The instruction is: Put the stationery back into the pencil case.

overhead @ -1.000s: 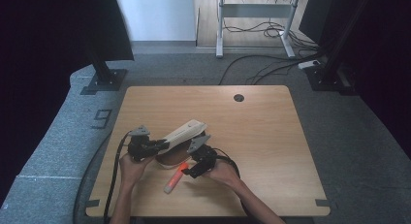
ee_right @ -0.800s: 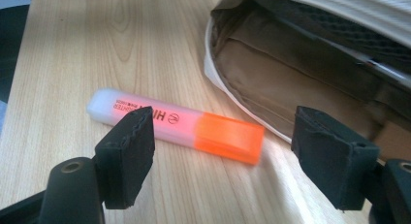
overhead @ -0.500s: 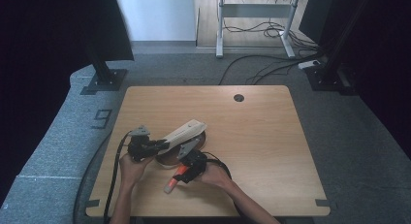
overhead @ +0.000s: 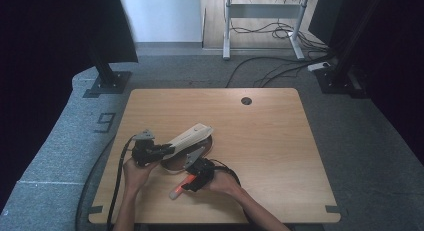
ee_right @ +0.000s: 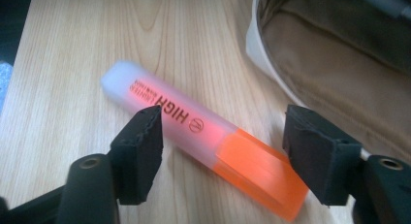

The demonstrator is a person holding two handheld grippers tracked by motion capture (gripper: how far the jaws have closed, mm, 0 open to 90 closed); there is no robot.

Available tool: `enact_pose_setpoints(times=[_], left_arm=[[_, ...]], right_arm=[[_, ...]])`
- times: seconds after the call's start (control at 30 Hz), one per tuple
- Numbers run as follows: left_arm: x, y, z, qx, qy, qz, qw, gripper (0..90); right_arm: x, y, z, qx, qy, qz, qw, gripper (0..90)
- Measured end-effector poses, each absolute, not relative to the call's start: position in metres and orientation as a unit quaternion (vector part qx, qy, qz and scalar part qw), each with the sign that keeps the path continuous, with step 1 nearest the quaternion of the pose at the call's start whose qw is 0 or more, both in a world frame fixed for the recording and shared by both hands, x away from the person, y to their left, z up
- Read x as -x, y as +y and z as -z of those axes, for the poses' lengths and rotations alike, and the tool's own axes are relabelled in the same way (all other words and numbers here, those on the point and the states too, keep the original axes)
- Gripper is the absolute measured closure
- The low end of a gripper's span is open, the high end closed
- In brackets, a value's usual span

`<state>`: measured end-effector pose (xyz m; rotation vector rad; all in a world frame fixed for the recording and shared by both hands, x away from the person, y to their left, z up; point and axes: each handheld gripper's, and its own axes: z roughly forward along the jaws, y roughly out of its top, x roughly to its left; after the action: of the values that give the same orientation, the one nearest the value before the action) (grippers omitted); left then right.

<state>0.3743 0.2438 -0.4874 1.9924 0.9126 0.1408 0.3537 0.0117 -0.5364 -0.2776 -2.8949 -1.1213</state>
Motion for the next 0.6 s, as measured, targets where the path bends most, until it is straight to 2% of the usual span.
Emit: enact_pose_setpoints(times=[0.2, 0.4, 0.6], left_arm=[[-0.374, 0.244, 0.488, -0.808, 0.370, -0.056, 0.455, 75.8], [-0.374, 0.243, 0.488, -0.808, 0.370, -0.055, 0.455, 75.7], [-0.374, 0.243, 0.488, -0.808, 0.370, -0.055, 0.455, 75.7]], right_arm=[[-0.351, 0.002, 0.537, 0.077, -0.933, 0.352, 0.001, 39.3], [-0.347, -0.007, 0.536, 0.062, -0.936, 0.347, -0.017, 51.7], [-0.342, -0.011, 0.535, 0.050, -0.937, 0.345, -0.010, 64.6]])
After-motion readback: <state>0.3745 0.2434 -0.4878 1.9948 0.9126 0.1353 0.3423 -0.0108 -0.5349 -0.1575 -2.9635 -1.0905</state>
